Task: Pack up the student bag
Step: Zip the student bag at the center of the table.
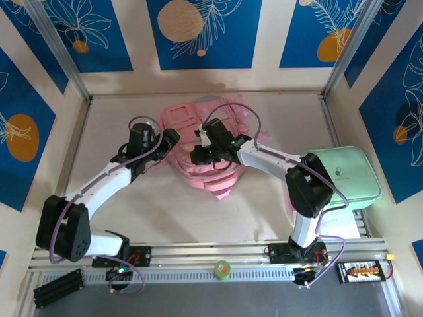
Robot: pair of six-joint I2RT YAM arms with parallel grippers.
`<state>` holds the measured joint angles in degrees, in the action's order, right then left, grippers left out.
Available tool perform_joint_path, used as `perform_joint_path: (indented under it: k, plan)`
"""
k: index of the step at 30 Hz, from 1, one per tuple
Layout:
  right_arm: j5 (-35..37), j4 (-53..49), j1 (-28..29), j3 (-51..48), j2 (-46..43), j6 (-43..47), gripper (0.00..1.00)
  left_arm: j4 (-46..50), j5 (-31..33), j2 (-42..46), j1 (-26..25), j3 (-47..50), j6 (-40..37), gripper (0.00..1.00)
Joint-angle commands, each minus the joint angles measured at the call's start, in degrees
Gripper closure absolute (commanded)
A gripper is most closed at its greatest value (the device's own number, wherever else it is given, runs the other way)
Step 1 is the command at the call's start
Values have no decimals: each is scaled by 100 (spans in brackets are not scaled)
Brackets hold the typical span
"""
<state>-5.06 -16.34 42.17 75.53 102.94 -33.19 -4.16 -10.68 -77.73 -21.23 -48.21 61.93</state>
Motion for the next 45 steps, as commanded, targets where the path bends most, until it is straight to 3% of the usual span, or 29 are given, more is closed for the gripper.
perform_joint_path:
  k: [1, 5, 8, 26, 32, 34, 39, 45]
  plan:
    - [-294, 341, 45, 118, 10, -65, 100, -708, -212, -348, -197, -103, 522, 44]
    - [-321, 377, 44, 134, 42, -56, 100, -761, 390, -503, -355, -24, 516, 53]
    - [-317, 329, 45, 153, 84, -60, 100, -705, 869, -505, -399, 132, 500, 54]
    - [-309, 198, 71, 180, 38, 14, 100, -820, 852, -851, -512, 110, 500, 60]
    - [-73, -43, 81, 159, -19, 142, 100, -856, 882, -884, -521, 62, 395, 80]
    - [283, -188, 72, -26, -180, 275, 100, -667, 927, -866, -515, -59, 179, 83]
    - [1187, -607, -155, -564, -712, 616, 100, -348, 962, -871, -485, -239, -183, 100]
    - [1114, -643, -886, -1084, -1062, 262, 100, -221, 937, -919, -484, -299, -381, 100]
